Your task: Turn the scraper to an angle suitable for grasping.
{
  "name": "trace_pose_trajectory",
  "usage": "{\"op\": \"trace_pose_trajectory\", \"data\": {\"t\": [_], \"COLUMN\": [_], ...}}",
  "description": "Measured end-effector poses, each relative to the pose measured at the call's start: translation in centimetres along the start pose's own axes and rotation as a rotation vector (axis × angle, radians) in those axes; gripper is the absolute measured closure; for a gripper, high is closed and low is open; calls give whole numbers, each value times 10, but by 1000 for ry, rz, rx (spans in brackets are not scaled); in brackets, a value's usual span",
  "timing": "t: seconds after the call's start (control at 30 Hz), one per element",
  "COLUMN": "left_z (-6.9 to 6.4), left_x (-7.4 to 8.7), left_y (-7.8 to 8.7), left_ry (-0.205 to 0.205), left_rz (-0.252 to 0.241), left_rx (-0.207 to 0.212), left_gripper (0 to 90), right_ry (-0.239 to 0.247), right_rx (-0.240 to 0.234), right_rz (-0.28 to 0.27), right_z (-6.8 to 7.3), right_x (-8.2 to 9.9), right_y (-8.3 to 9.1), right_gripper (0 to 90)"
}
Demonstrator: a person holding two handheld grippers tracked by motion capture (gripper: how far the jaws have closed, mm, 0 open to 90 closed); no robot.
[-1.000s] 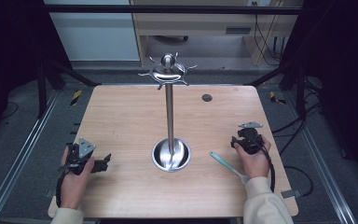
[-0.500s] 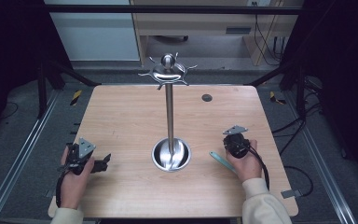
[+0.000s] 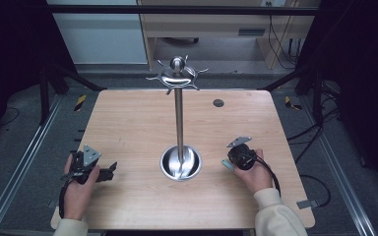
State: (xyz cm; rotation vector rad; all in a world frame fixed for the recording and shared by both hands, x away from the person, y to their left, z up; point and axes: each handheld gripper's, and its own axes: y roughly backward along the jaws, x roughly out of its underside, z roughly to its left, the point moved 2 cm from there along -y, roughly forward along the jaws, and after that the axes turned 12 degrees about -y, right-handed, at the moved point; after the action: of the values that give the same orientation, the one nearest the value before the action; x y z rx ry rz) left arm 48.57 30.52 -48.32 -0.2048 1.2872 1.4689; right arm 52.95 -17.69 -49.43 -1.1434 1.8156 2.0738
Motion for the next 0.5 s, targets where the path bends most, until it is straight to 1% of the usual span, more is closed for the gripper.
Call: {"op": "trace_pose_trajectory", "data": {"t": [0.17, 0.23, 0.3, 0.37, 0.43, 0.47, 0.5], "left_z": [0, 0, 0, 0, -1, -1, -1], "left_x": [0, 0, 0, 0, 0, 0, 0], "left_y": [0, 0, 0, 0, 0, -1, -1], "left_ry": [-1, -2, -3, -4, -4, -5, -5], "left_rz": [1, 0, 1, 4, 3, 5, 5], "left_rx": [0, 1, 1, 1, 0, 1, 1], "left_gripper": [35, 35, 35, 35, 34, 34, 34], "right_ry": [21, 37, 40, 60, 66, 78, 84], "right_rx": [-16, -17, -34, -44, -53, -76, -78], "right_rz": [31, 39, 40, 46, 49, 53, 56], "right_z": [6, 9, 10, 14, 15, 20, 21], "right_x": [4, 5, 5, 6, 7, 9, 10], "right_y": [0, 0, 1, 2, 3, 5, 6], "right_gripper": [900, 900, 900, 900, 900, 900, 900]}}
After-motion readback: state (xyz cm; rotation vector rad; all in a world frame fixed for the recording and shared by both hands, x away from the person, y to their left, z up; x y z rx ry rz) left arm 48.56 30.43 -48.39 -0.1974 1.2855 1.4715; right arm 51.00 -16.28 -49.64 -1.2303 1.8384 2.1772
